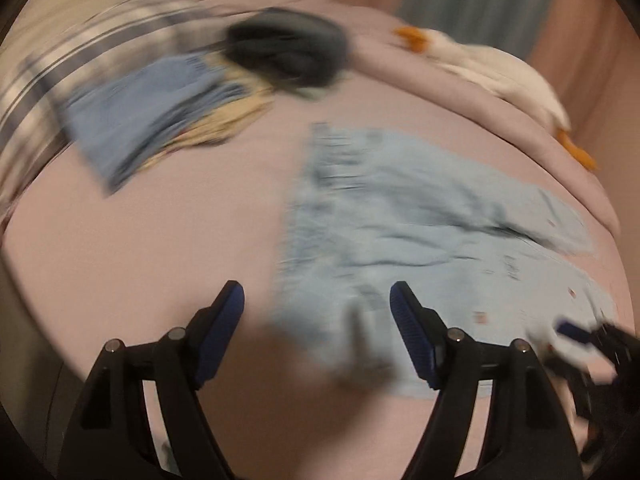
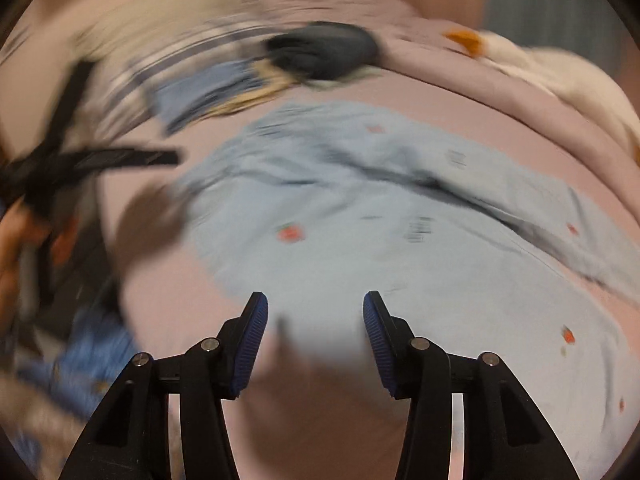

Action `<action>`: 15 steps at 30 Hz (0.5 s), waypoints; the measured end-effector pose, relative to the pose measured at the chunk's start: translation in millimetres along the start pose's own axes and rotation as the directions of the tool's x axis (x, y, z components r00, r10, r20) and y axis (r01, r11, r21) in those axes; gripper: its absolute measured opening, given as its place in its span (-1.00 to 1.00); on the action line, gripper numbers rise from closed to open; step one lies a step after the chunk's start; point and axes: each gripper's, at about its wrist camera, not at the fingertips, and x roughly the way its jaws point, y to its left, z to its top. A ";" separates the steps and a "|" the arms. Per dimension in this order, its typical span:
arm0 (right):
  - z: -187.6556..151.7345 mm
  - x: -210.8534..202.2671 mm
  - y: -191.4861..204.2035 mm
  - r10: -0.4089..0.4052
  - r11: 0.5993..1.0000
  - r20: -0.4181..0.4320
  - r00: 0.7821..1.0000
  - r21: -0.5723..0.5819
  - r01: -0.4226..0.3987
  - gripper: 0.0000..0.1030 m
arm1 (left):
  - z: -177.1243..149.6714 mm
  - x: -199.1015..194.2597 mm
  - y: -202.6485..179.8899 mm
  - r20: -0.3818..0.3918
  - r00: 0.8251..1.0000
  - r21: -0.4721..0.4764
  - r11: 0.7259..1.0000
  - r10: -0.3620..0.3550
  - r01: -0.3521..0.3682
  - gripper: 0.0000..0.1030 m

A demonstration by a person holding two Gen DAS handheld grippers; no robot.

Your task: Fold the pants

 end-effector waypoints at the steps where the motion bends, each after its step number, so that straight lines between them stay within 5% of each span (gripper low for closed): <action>1: 2.9 6.5 -10.8 -0.022 0.999 -0.003 1.000 0.044 0.022 -0.06 | 1.2 4.9 -11.4 0.001 1.000 0.048 0.999 -0.020 0.020 0.45; 5: -2.2 29.2 -39.2 -0.048 0.988 -0.061 0.997 0.144 0.057 -0.06 | -3.0 34.8 -46.0 -0.081 0.995 0.180 0.980 -0.066 0.079 0.40; 8: -18.6 37.3 -58.9 -0.082 0.977 -0.098 0.992 0.187 0.099 -0.06 | -14.3 66.4 -46.5 -0.151 0.989 0.224 0.974 0.013 0.021 0.37; 10: -31.8 25.6 -75.0 -0.082 0.970 -0.063 0.995 0.224 0.094 -0.07 | -18.1 68.9 -36.1 -0.141 0.990 0.207 0.977 -0.022 0.051 0.36; 15: -56.7 1.4 -124.0 -0.248 0.923 -0.111 0.962 0.276 0.269 -0.07 | -19.2 60.5 -23.3 -0.135 0.990 0.249 0.965 -0.044 0.077 0.30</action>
